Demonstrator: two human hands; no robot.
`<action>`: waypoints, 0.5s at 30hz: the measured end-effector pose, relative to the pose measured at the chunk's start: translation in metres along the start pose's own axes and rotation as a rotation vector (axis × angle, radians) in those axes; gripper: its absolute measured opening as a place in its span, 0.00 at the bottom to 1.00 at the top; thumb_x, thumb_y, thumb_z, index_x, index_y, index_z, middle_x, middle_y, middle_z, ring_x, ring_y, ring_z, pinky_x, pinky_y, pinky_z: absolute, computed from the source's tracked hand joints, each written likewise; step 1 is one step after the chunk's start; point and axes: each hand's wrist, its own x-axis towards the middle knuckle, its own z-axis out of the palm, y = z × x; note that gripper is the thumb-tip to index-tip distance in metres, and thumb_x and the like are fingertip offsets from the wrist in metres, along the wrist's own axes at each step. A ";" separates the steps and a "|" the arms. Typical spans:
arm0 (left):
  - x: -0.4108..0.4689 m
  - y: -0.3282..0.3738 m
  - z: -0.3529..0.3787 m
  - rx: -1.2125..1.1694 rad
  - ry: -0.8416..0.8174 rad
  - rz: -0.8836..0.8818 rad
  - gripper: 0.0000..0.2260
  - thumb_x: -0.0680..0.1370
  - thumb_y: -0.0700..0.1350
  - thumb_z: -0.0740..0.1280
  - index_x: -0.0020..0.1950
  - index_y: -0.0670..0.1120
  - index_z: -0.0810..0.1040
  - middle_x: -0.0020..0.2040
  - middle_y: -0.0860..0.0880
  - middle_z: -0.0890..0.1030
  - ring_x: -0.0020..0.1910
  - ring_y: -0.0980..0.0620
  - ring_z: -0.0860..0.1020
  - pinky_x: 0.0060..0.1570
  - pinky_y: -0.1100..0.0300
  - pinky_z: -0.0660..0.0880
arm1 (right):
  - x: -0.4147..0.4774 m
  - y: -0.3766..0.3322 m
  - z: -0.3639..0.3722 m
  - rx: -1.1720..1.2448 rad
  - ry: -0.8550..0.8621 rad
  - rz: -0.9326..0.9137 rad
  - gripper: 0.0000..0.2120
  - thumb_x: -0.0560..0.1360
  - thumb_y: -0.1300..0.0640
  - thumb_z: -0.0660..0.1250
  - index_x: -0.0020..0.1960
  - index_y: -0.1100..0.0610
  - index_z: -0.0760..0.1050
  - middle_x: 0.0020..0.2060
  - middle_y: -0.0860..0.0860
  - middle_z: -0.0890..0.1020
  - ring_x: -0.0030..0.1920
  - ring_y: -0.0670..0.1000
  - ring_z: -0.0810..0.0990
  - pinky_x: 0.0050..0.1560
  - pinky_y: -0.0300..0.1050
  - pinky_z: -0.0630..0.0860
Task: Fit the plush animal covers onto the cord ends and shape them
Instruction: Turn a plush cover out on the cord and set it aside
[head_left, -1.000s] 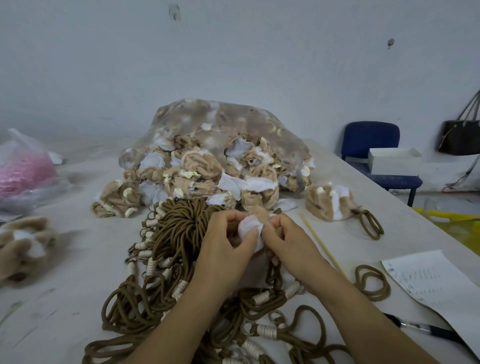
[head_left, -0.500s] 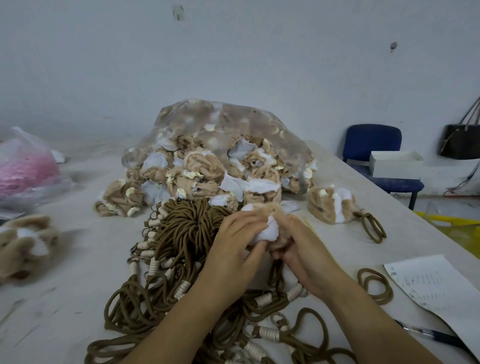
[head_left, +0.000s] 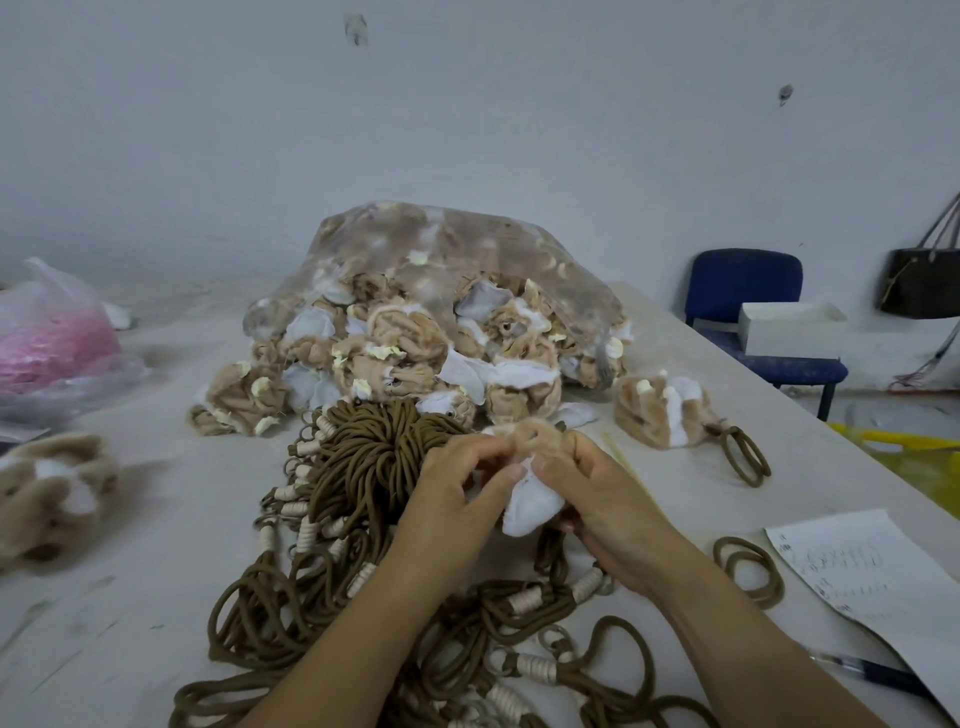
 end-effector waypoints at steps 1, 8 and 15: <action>0.001 -0.001 0.000 0.034 -0.049 -0.019 0.06 0.79 0.50 0.66 0.51 0.62 0.75 0.54 0.63 0.75 0.58 0.66 0.67 0.50 0.80 0.63 | 0.000 -0.001 0.000 -0.006 -0.007 0.005 0.05 0.74 0.52 0.68 0.45 0.53 0.75 0.38 0.51 0.80 0.36 0.48 0.75 0.30 0.39 0.71; 0.001 0.002 -0.007 -0.199 -0.175 -0.249 0.06 0.78 0.52 0.68 0.50 0.50 0.79 0.49 0.48 0.81 0.49 0.53 0.78 0.48 0.58 0.76 | -0.001 -0.001 0.000 -0.009 -0.078 0.026 0.05 0.70 0.51 0.71 0.42 0.46 0.74 0.40 0.51 0.79 0.39 0.49 0.77 0.33 0.42 0.72; -0.001 0.000 0.001 -0.067 -0.056 -0.221 0.03 0.79 0.49 0.66 0.48 0.51 0.74 0.51 0.46 0.75 0.43 0.55 0.73 0.40 0.66 0.68 | 0.000 0.001 0.000 -0.067 -0.100 0.022 0.13 0.72 0.52 0.69 0.55 0.44 0.75 0.52 0.54 0.83 0.55 0.55 0.81 0.55 0.52 0.78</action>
